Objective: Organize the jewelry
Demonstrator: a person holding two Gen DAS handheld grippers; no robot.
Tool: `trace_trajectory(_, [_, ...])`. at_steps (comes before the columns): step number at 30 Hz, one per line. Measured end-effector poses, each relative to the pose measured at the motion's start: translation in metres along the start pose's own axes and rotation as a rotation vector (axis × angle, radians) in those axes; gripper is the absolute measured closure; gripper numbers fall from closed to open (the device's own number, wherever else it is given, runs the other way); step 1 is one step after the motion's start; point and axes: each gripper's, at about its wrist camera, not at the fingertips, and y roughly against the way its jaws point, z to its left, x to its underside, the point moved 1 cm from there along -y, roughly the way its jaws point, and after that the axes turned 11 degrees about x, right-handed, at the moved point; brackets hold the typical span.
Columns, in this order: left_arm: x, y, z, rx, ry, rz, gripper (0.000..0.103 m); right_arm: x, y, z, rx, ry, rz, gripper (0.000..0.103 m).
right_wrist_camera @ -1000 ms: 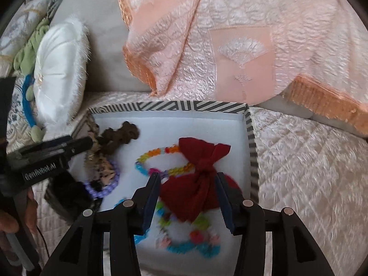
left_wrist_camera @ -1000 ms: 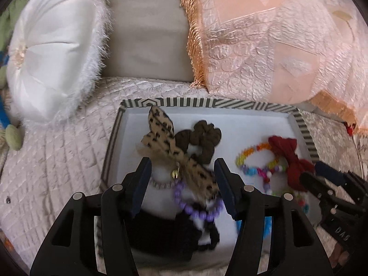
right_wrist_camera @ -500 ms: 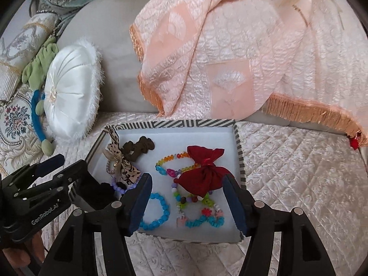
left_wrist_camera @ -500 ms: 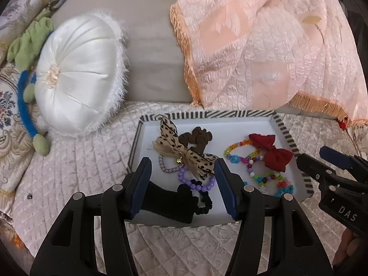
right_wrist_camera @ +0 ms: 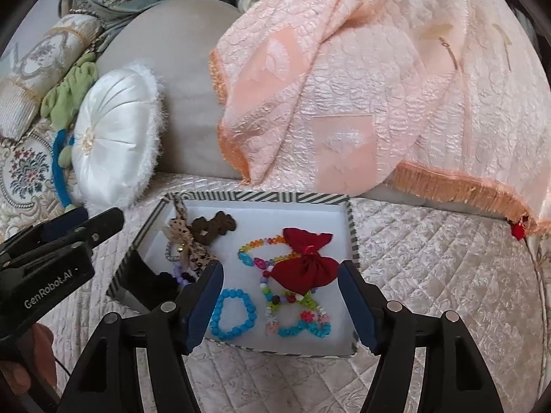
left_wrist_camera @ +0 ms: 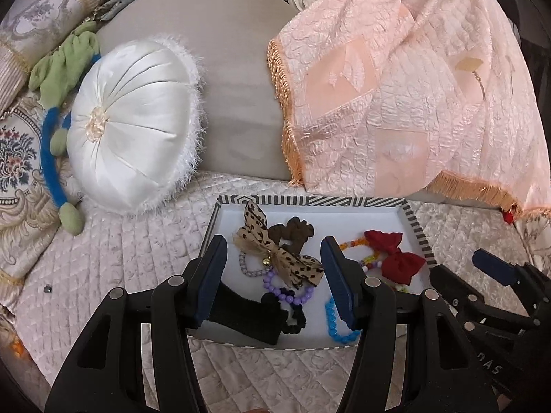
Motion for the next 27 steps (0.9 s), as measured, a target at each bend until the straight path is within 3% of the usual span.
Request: trace_trajectory(27, [0.0089, -0.0037, 0.0041, -0.022, -0.023, -0.014, 0.046, -0.0028, 0.0029, 0.0039, 0.019, 0.002, -0.018, 0.032])
